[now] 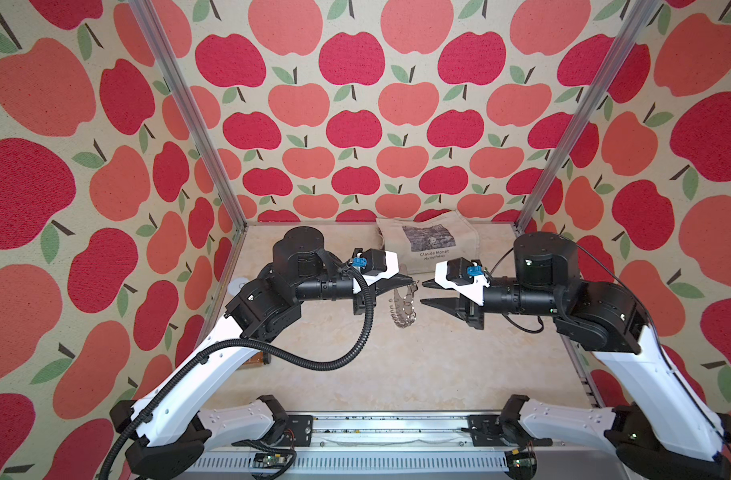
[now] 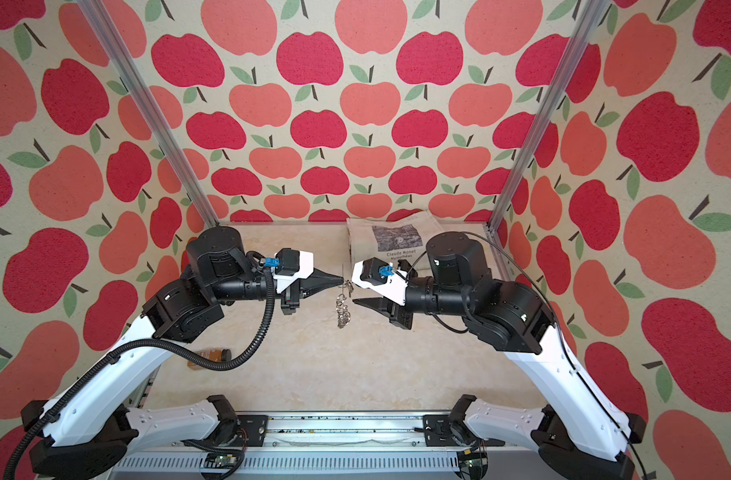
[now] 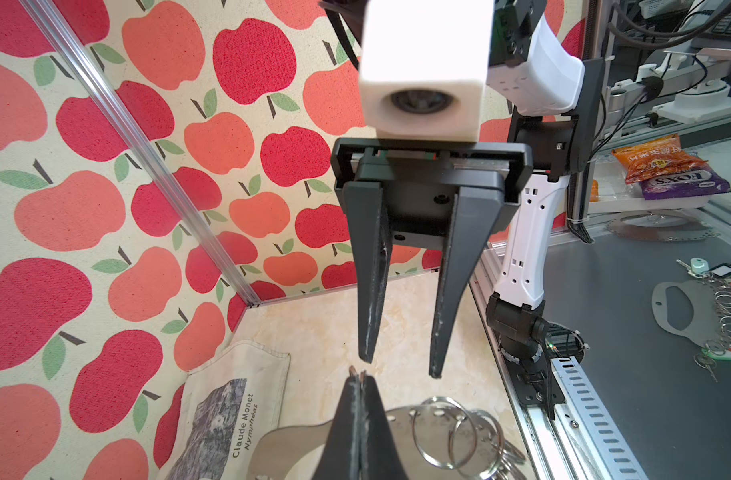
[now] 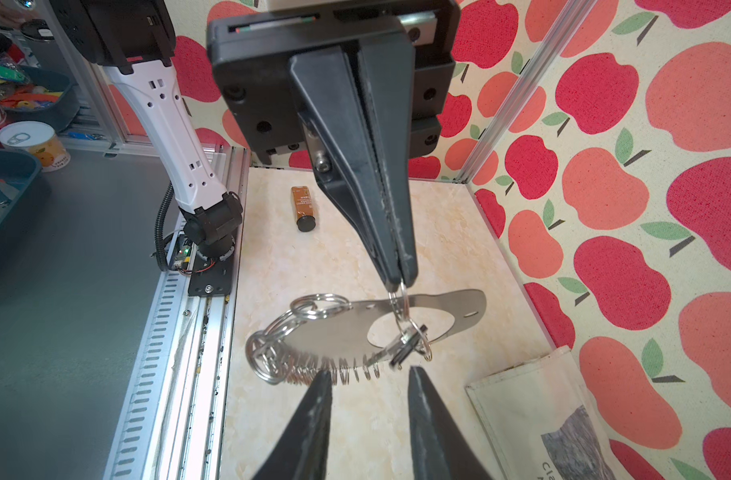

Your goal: Put the keys on the keyring

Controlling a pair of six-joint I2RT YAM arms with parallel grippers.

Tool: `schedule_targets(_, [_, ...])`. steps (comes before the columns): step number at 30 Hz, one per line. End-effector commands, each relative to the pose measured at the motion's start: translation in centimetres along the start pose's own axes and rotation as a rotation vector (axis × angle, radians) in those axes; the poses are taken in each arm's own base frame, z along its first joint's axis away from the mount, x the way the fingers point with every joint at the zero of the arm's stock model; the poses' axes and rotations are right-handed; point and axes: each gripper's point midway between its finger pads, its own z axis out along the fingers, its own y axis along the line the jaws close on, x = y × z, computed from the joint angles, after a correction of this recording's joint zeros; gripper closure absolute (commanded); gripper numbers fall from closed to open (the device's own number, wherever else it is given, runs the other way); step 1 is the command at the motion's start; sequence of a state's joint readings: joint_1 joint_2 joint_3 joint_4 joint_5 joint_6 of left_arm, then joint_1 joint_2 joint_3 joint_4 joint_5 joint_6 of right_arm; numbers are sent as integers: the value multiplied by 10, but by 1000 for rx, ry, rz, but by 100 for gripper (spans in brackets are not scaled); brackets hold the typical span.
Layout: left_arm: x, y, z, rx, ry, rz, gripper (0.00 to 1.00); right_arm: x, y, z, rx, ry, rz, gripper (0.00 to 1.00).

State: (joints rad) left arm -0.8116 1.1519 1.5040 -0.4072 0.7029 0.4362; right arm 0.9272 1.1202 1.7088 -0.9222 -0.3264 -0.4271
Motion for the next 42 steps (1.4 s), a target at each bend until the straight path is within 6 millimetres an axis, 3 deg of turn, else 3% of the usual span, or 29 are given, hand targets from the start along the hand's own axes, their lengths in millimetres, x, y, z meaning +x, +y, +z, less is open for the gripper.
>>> schedule_targets(1, [-18, -5, -7, 22, -66, 32, 100, -9, -5, -4, 32, -40, -27, 61])
schedule_targets(7, [-20, -8, -8, 42, -71, 39, 100, -16, -6, -7, 34, -64, -33, 58])
schedule_targets(14, [-25, -13, -10, 60, -93, 44, 100, -15, -4, -1, 7, -56, -34, 64])
schedule_targets(31, [-36, -11, -16, 51, -190, 45, 100, -19, 1, -4, -16, -75, -28, 99])
schedule_targets(35, [-37, -11, -15, 61, -214, 35, 100, -20, 1, -6, -14, -79, -29, 95])
schedule_targets(38, [-38, -12, -15, 72, -220, 34, 100, -22, 0, -14, 14, -83, -41, 72])
schedule_targets(42, [-40, -15, -16, 86, -229, 35, 100, -32, 1, -21, 15, -126, -45, 64])
